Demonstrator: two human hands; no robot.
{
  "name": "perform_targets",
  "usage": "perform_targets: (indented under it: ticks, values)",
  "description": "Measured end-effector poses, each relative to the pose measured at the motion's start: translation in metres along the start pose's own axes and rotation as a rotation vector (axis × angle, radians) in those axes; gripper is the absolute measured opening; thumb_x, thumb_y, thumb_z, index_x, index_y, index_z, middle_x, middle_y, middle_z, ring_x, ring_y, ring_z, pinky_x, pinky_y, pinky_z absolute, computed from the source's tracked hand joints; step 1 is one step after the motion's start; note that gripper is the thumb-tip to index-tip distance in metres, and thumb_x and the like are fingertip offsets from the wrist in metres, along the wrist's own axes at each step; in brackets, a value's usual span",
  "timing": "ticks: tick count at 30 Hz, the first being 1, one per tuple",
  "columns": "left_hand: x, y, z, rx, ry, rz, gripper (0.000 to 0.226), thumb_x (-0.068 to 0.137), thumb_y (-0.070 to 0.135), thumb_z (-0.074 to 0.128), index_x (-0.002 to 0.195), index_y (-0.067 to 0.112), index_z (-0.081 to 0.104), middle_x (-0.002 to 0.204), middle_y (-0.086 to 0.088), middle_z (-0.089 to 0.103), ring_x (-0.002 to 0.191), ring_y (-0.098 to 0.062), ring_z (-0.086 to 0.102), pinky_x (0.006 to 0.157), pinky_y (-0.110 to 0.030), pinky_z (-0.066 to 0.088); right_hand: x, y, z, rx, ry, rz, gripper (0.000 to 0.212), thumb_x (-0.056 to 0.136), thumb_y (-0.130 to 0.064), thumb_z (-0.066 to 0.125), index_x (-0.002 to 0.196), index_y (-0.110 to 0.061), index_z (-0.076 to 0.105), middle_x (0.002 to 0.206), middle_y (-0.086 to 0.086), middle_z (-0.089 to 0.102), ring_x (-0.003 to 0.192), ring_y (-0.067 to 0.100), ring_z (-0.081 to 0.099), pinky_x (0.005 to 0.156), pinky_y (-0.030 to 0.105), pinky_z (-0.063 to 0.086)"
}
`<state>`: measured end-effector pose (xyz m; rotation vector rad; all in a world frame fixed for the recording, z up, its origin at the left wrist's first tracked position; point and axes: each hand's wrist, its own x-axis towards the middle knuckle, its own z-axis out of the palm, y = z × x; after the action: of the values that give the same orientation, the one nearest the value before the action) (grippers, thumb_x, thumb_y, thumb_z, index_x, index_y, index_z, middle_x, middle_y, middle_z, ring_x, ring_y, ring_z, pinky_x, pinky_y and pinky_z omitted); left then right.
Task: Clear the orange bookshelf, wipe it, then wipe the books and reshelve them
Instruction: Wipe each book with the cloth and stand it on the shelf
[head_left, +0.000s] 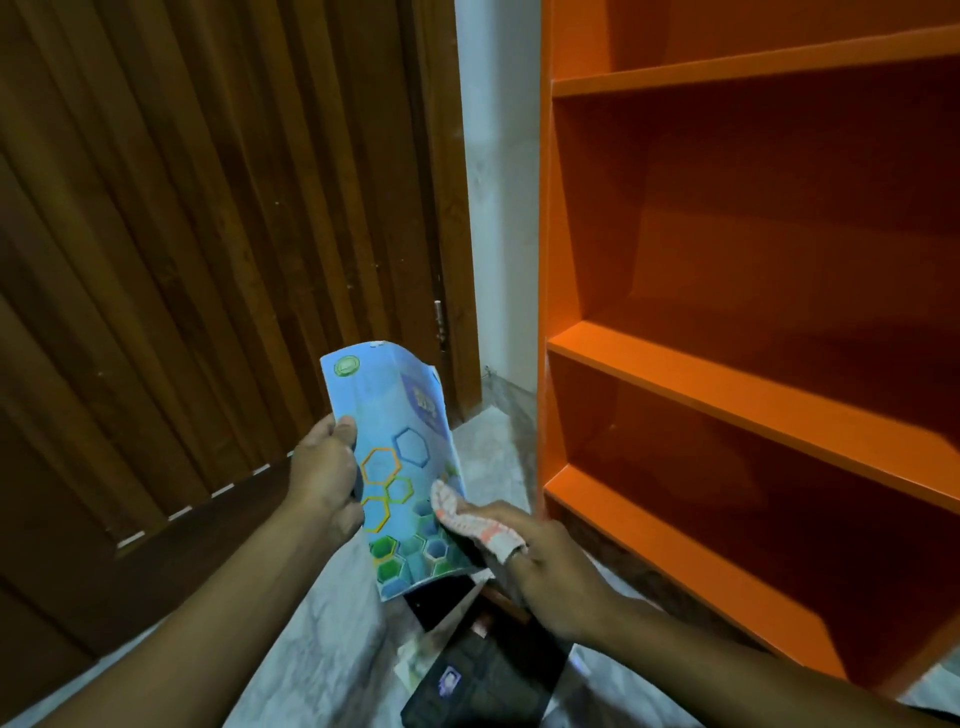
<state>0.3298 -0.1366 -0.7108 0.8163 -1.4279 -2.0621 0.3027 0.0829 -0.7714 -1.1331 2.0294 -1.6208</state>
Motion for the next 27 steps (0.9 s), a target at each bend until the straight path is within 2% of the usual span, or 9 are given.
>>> perform_targets:
  ticks: [3,6,11,13,14,16,19,22,27]
  values:
    - [0.001,-0.007,-0.004,0.170,0.009,0.097,0.026,0.108,0.021,0.040,0.121,0.013,0.061,0.110,-0.014,0.072,0.090,-0.035,0.071,0.075,-0.044,0.058,-0.003,0.010,-0.006,-0.173,-0.167,0.027,0.018,0.104,-0.024,0.051,0.104,-0.027,0.068,0.101,-0.016,0.070,0.095,-0.004,0.063,0.080,0.021,0.050]
    - [-0.004,-0.010,-0.008,0.380,-0.056,0.210,0.025,0.107,0.020,0.042,0.122,0.016,0.062,0.109,-0.011,0.073,0.089,-0.029,0.071,0.077,-0.040,0.057,0.004,0.011,-0.012,-0.314,-0.247,0.119,0.028,0.102,-0.019,0.049,0.078,-0.032,0.057,0.072,-0.019,0.061,0.064,-0.009,0.053,0.064,0.021,0.040]
    - [-0.013,-0.021,-0.008,0.529,-0.236,0.209,0.024,0.106,0.020,0.045,0.110,0.027,0.068,0.103,-0.002,0.077,0.089,-0.023,0.075,0.084,-0.044,0.058,0.019,0.001,-0.033,-0.134,0.137,0.274,0.022,0.103,-0.029,0.051,0.086,-0.020,0.061,0.050,-0.013,0.056,0.041,0.003,0.048,0.051,0.028,0.038]
    - [-0.020,-0.028,-0.002,0.530,-0.318,0.175,0.025,0.106,0.019,0.046,0.115,0.025,0.068,0.105,-0.002,0.077,0.094,-0.027,0.075,0.091,-0.049,0.057,0.028,0.003,-0.038,-0.027,0.342,0.289,0.020,0.103,-0.029,0.049,0.107,-0.021,0.067,0.076,-0.009,0.069,0.066,0.009,0.064,0.061,0.031,0.052]
    - [-0.024,-0.032,0.003,0.521,-0.351,0.157,0.026,0.106,0.017,0.046,0.118,0.023,0.068,0.107,-0.003,0.077,0.097,-0.028,0.074,0.090,-0.047,0.057,0.032,0.006,-0.040,-0.001,0.437,0.249,0.023,0.104,-0.028,0.048,0.118,-0.024,0.066,0.101,-0.007,0.072,0.090,0.012,0.068,0.078,0.034,0.057]
    - [-0.034,-0.039,0.014,0.478,-0.419,0.109,0.026,0.106,0.013,0.046,0.121,0.019,0.066,0.108,-0.005,0.077,0.099,-0.028,0.074,0.089,-0.042,0.058,0.039,0.003,-0.042,0.002,0.578,0.141,0.031,0.104,-0.025,0.048,0.132,-0.030,0.060,0.129,-0.015,0.064,0.119,0.006,0.059,0.101,0.034,0.050]
    - [-0.048,-0.048,0.033,0.377,-0.480,0.016,0.028,0.106,0.009,0.045,0.118,0.018,0.068,0.109,-0.011,0.076,0.100,-0.035,0.073,0.095,-0.052,0.055,0.043,-0.006,-0.034,-0.130,0.604,-0.024,0.041,0.105,-0.018,0.038,0.142,-0.030,0.052,0.141,-0.021,0.051,0.131,-0.011,0.042,0.110,0.016,0.034]
    - [-0.051,-0.051,0.048,0.222,-0.443,-0.092,0.030,0.105,0.008,0.043,0.119,0.015,0.069,0.110,-0.022,0.074,0.104,-0.047,0.068,0.094,-0.060,0.053,0.040,-0.001,-0.014,-0.260,0.523,-0.102,0.059,0.092,-0.009,0.033,0.149,-0.026,0.040,0.156,-0.012,0.036,0.147,0.001,0.023,0.122,0.023,0.017]
    - [-0.038,-0.038,0.054,0.024,-0.308,-0.180,0.033,0.104,0.005,0.041,0.124,0.011,0.067,0.113,-0.020,0.073,0.108,-0.041,0.068,0.097,-0.057,0.052,0.032,0.003,0.008,-0.277,0.362,-0.115,0.064,0.090,0.000,0.038,0.145,-0.033,0.041,0.146,-0.031,0.026,0.134,-0.028,0.013,0.111,0.001,0.011]
